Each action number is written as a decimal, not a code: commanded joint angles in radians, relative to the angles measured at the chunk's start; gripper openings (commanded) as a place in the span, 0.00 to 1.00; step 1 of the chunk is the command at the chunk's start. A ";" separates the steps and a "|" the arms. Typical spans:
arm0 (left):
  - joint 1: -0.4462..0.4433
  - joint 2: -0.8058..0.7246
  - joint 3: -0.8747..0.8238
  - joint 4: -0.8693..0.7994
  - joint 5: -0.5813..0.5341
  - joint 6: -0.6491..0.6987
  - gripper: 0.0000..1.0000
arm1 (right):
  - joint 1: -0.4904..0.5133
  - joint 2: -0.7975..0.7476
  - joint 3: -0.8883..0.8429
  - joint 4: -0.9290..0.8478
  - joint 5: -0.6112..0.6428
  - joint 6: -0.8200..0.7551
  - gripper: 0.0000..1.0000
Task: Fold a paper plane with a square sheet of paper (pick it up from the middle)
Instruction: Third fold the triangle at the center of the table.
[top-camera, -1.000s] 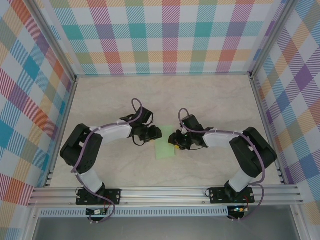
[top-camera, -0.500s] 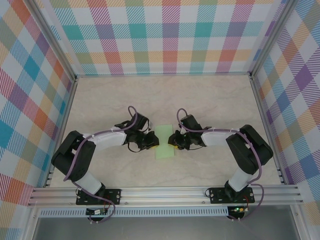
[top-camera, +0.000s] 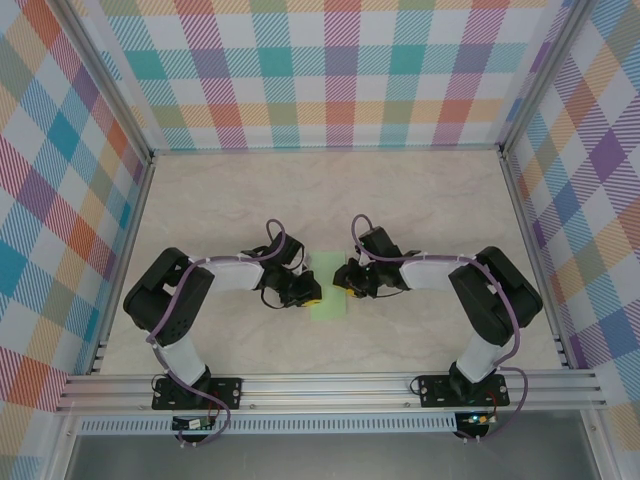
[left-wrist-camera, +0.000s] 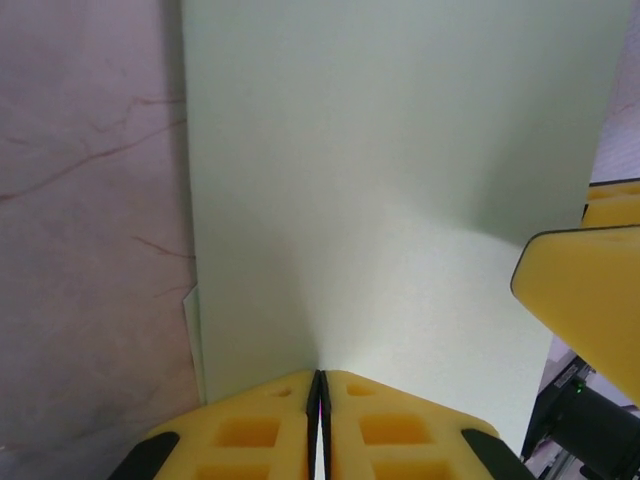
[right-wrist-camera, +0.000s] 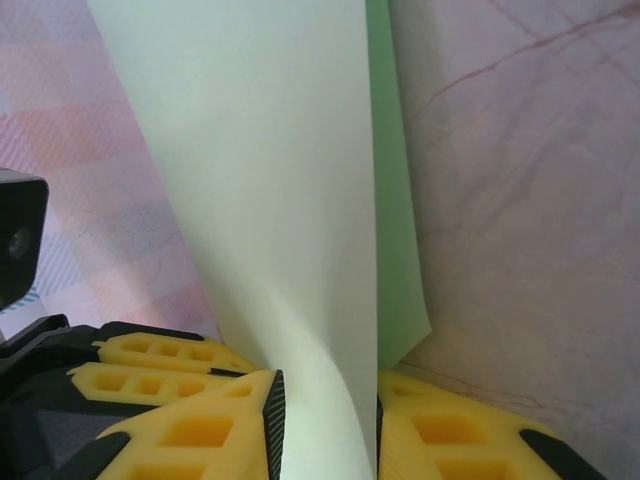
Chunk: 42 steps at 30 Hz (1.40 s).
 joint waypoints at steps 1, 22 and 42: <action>-0.016 0.008 -0.015 -0.112 -0.029 0.066 0.13 | -0.003 0.013 0.038 -0.021 -0.018 -0.033 0.30; -0.137 -0.524 -0.156 -0.102 -0.333 0.157 0.61 | -0.003 0.054 0.136 -0.173 -0.061 -0.014 0.14; -0.633 -0.377 -0.069 -0.167 -0.896 0.453 0.62 | -0.003 0.082 0.193 -0.245 -0.073 -0.031 0.16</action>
